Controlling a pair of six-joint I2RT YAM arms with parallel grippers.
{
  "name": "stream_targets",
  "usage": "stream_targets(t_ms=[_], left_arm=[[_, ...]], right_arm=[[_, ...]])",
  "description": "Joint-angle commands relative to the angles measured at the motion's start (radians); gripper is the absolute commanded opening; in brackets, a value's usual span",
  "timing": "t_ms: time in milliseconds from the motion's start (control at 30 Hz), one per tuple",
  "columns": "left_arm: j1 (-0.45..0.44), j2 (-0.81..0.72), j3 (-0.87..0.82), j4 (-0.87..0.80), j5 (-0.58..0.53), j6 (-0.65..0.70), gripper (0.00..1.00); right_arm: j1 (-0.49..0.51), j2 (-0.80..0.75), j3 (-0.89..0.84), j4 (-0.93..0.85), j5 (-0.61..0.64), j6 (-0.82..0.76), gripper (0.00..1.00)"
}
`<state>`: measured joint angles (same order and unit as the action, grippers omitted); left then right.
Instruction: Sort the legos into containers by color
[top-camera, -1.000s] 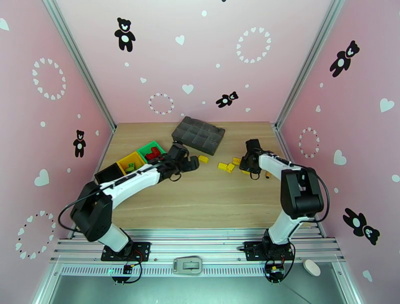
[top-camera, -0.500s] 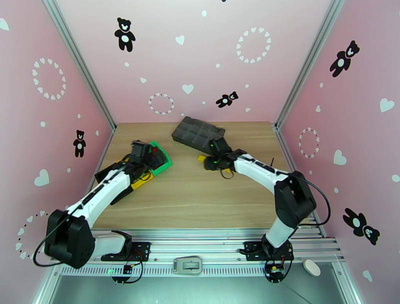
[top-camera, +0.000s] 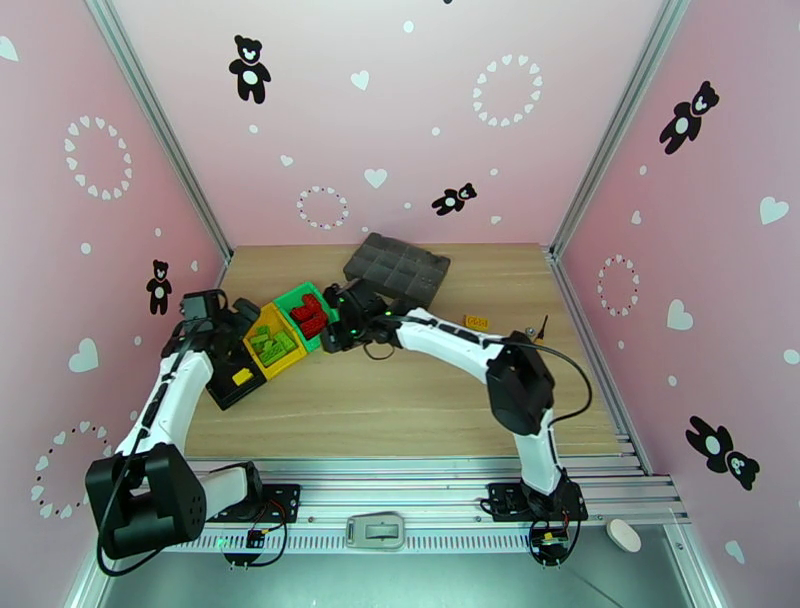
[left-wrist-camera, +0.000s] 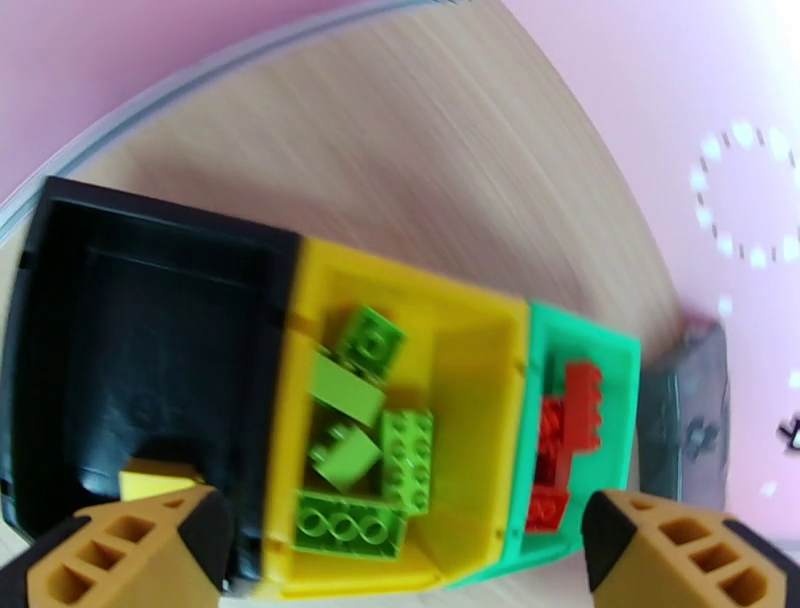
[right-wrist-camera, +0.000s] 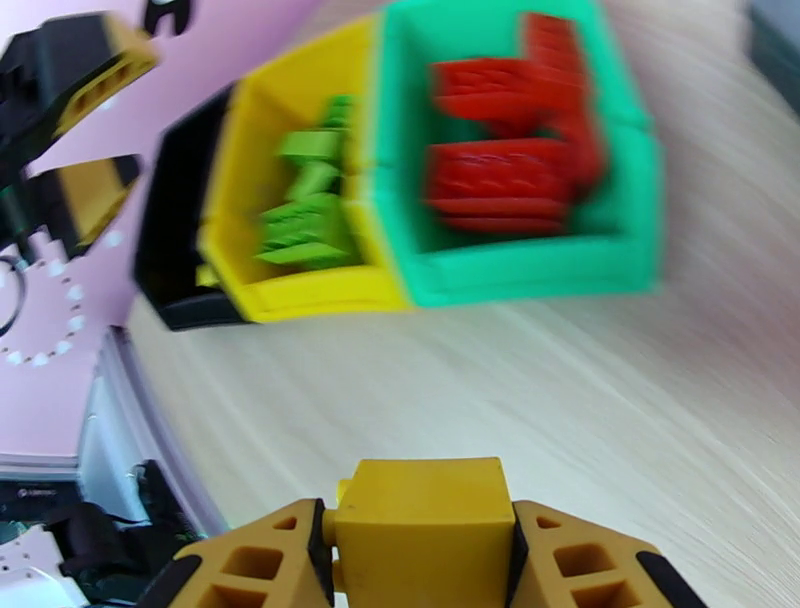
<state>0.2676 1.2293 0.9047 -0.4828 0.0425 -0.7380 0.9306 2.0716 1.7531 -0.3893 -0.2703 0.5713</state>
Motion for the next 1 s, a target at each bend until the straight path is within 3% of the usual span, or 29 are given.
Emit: stream_targets(t_ms=[0,467,867,967], left_arm=[[0.063,-0.003,-0.009,0.030,0.077,-0.028,0.99],[0.267,0.036,0.080,0.040,0.174,-0.103,0.98],[0.294,0.048,0.155,-0.003,0.209,-0.116,0.98],[0.297,0.040,0.162,-0.017,0.218,-0.106,0.98]], right_arm=[[0.032,0.076,0.105,0.052,-0.084,0.032,0.34],[0.130,0.440,0.557,0.191,-0.226,0.126,0.35],[0.164,0.731,0.889,0.308,-0.241,0.176,0.43],[0.172,0.762,0.913,0.357,-0.230,0.187,0.51]])
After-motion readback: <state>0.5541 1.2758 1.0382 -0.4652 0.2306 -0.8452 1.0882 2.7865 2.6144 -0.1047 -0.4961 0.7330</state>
